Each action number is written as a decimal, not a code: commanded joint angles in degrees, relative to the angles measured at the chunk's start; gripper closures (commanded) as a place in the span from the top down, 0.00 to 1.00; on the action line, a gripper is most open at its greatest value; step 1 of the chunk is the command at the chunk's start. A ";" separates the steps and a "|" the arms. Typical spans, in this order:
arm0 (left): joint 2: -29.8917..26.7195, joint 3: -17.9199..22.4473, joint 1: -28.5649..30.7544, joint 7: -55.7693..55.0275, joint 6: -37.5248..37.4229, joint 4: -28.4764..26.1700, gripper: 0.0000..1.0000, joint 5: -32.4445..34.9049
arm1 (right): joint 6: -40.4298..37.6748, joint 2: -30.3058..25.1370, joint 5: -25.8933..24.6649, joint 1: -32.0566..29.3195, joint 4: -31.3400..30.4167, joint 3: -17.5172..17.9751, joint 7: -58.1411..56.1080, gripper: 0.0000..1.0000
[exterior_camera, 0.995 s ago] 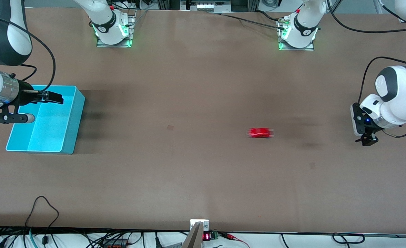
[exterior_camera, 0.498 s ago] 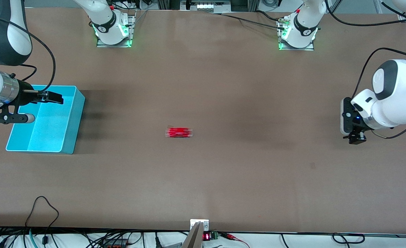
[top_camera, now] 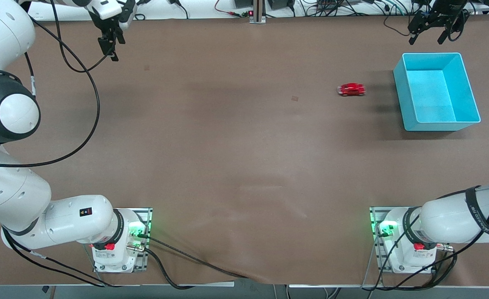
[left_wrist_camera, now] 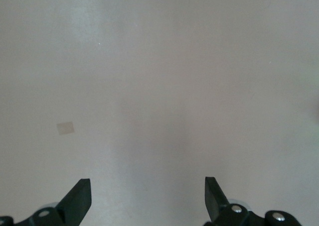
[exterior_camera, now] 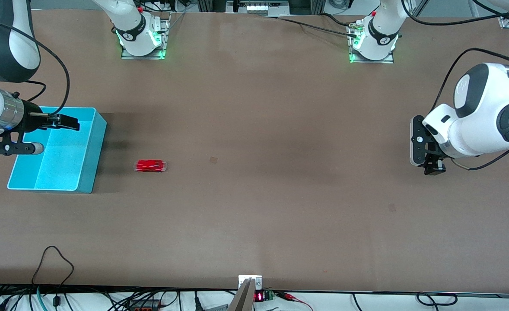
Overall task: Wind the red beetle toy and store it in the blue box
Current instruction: 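Raise the left gripper away as the car rolls toward the box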
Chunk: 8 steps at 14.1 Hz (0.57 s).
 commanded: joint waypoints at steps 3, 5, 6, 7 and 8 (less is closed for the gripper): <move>-1.07 -0.02 -2.19 -16.98 -11.46 8.17 1.00 1.30 | -0.76 -0.26 1.27 -0.23 -0.19 0.29 -0.57 1.00; -4.22 1.38 -5.59 -27.97 -13.94 7.84 1.00 1.21 | -0.24 0.53 1.36 0.12 -0.45 0.29 -0.57 1.00; -4.85 4.17 -7.36 -31.58 -14.03 7.75 1.00 0.87 | -0.32 0.61 1.36 0.30 -0.46 0.29 -0.57 1.00; -6.16 7.76 -10.16 -34.41 -13.60 7.57 1.00 0.60 | -0.32 1.14 1.45 0.39 -0.46 0.29 -0.57 1.00; -6.69 9.80 -12.10 -37.74 -13.42 6.87 1.00 -0.10 | -0.24 1.40 1.53 0.39 -0.46 0.29 -0.57 1.00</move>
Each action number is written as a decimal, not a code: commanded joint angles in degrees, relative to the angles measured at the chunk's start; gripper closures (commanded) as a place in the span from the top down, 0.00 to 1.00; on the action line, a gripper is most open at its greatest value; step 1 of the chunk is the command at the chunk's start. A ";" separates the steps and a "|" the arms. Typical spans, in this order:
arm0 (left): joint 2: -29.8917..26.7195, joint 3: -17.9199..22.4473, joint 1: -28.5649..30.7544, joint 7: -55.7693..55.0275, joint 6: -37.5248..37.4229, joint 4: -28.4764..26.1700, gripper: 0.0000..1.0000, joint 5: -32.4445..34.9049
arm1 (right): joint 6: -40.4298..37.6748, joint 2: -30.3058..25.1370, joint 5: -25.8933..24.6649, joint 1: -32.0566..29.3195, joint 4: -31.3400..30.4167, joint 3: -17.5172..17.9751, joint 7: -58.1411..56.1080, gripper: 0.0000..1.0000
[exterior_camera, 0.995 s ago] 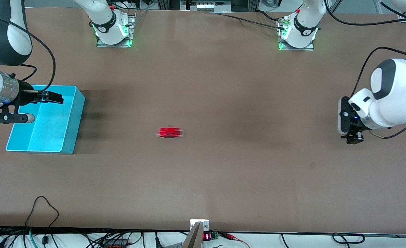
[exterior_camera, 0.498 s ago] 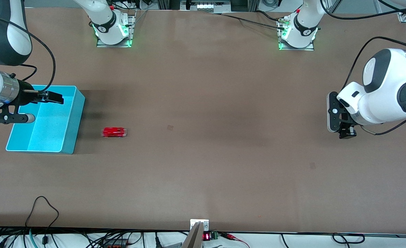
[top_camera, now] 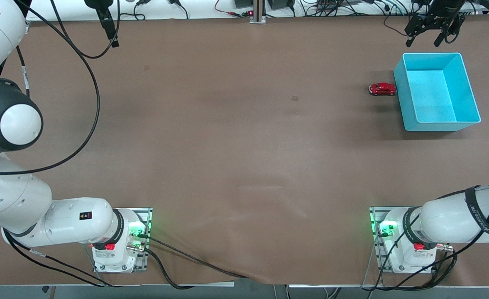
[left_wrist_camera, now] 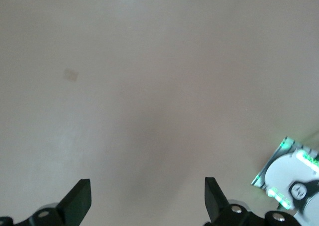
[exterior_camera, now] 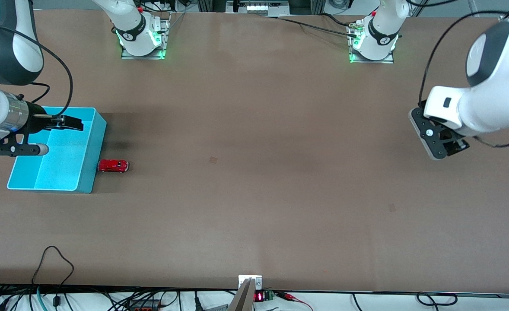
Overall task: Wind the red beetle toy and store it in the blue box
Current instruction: 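Return the left arm to rest while the right gripper lowers toward the car, then lower the right gripper onto the red car and close it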
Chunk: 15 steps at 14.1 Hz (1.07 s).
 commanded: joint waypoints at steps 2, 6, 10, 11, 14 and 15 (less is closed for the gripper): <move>-6.16 7.31 -4.94 -15.30 2.29 -5.36 1.00 -3.36 | -0.01 0.84 1.22 0.98 -0.15 0.07 -0.57 1.00; -16.29 7.84 -4.94 -46.23 14.88 -18.57 1.00 -5.22 | 0.95 1.28 1.22 1.60 -1.21 0.07 -0.57 1.00; -16.29 10.21 -5.29 -47.79 14.71 -17.88 1.00 -5.40 | 5.95 2.07 0.96 1.68 -6.03 0.16 -8.87 1.00; -17.16 10.22 -5.29 -47.87 13.58 -17.88 1.00 -5.31 | 9.54 2.08 0.96 1.25 -8.65 0.25 -15.27 1.00; -17.53 9.60 -4.94 -48.48 9.79 -15.43 1.00 -8.71 | 21.14 2.60 0.61 -1.47 -14.91 1.73 -38.20 1.00; -17.35 9.60 -4.50 -48.92 9.87 -15.42 1.00 -10.05 | 23.78 3.21 0.52 -3.74 -15.88 3.57 -44.53 1.00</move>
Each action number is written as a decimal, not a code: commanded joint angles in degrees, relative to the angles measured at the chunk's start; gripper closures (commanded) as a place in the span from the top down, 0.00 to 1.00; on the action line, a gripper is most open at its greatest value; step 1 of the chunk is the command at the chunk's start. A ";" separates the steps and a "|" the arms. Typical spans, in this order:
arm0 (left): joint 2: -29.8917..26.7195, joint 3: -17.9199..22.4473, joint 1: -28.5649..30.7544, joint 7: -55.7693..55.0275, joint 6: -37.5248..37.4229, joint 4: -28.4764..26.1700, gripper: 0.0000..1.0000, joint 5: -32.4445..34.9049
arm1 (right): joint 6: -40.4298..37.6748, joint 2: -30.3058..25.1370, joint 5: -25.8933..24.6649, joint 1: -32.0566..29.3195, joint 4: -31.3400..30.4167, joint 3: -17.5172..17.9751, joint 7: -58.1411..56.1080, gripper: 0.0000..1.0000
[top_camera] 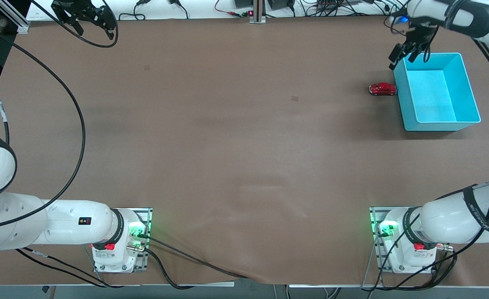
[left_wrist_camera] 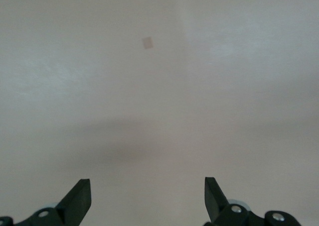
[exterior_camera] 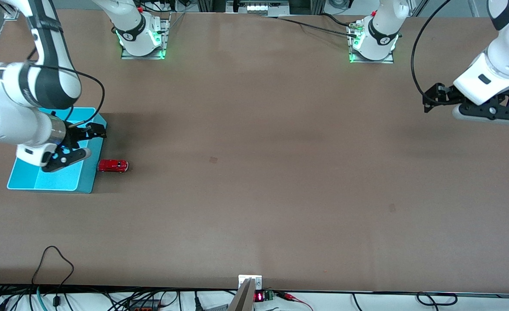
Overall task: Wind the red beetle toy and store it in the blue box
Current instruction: 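Lower the right gripper onto the red car and close it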
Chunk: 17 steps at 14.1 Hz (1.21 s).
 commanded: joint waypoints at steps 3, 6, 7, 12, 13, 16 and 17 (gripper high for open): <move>-0.47 -0.03 0.03 -0.66 -1.05 0.99 1.00 -2.50 | 13.20 1.89 0.25 -7.84 -6.53 6.35 -29.01 1.00; -0.39 -0.12 -0.06 -0.56 -0.87 0.99 1.00 -1.97 | 21.11 4.96 0.25 -7.84 -8.64 6.44 -42.12 1.00; -0.38 -0.12 -0.06 -0.56 -0.96 0.99 1.00 -1.97 | 23.14 5.93 0.25 -7.84 -9.34 6.44 -44.15 1.00; -0.12 -0.12 -0.06 -0.65 -0.96 1.07 1.00 -1.97 | 33.08 8.22 0.08 -8.19 -13.83 6.44 -47.51 1.00; -0.12 -0.12 -0.06 -0.65 -0.96 1.07 1.00 -2.06 | 33.53 8.57 0.16 -8.28 -13.83 6.44 -48.12 1.00; -0.12 -0.12 -0.06 -0.56 -1.13 1.07 1.00 -2.15 | 35.11 9.89 0.08 -8.54 -14.09 6.44 -49.62 1.00; -0.12 -0.12 -0.06 -0.56 -1.05 1.07 1.00 -2.06 | 36.16 10.07 0.08 -8.72 -14.36 6.44 -50.15 1.00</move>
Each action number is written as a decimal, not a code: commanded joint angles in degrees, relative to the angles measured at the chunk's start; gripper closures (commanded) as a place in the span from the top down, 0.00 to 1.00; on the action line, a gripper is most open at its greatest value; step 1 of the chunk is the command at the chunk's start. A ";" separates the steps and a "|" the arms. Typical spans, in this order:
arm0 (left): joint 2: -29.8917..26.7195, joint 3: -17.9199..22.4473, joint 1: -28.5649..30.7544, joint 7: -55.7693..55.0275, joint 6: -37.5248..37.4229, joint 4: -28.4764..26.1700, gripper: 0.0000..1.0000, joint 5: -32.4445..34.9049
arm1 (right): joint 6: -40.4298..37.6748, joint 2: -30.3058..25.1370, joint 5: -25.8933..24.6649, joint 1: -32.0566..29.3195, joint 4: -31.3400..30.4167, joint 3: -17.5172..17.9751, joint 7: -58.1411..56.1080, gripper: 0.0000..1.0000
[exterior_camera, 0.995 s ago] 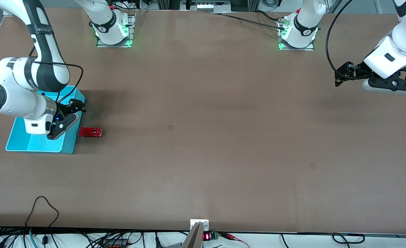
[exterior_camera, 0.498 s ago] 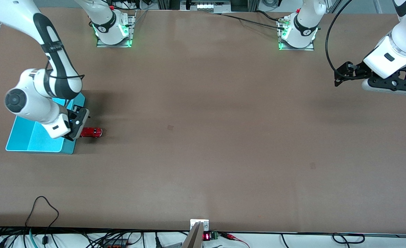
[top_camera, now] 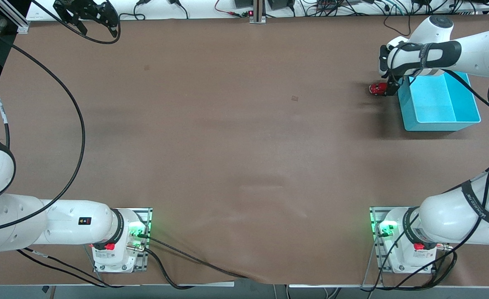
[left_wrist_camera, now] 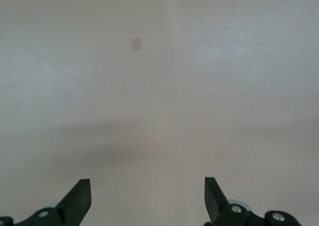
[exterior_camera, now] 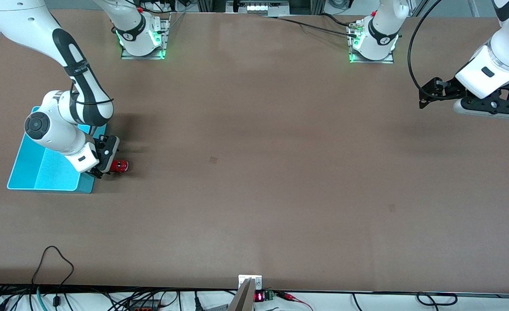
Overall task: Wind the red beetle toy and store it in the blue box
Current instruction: 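Lower the right gripper onto the red car and close it, then lift the car with the right gripper and lower it into the cyan box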
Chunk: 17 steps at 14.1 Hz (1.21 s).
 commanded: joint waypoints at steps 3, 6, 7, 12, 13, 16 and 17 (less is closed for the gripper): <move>0.28 0.01 0.11 0.04 -0.95 0.94 1.00 -0.51 | 2.75 0.32 0.09 -1.42 -0.98 1.08 -3.72 0.54; 0.28 0.01 0.11 0.13 -1.03 0.94 1.00 -0.60 | 2.76 0.41 0.09 -1.41 -0.80 1.08 -3.72 0.14; 0.28 0.10 0.11 0.13 -1.03 0.94 1.00 -0.60 | 2.76 0.32 0.09 -1.33 -0.71 1.08 -3.72 0.08; 0.37 0.10 0.19 0.13 -1.03 0.94 1.00 -0.60 | 2.23 -0.38 0.88 -0.01 1.39 1.61 6.34 0.00; 0.45 0.10 0.20 0.13 -1.03 0.94 1.00 -0.60 | 2.23 -0.82 0.88 0.77 1.92 2.31 11.08 0.00; 0.37 0.10 0.20 0.13 -1.03 0.94 1.00 -0.60 | -1.61 -4.06 0.89 3.24 3.76 2.49 27.24 0.00; 0.45 0.19 0.20 0.22 -1.03 0.94 1.00 -0.60 | -4.86 -5.12 0.10 3.94 5.34 2.49 33.22 0.00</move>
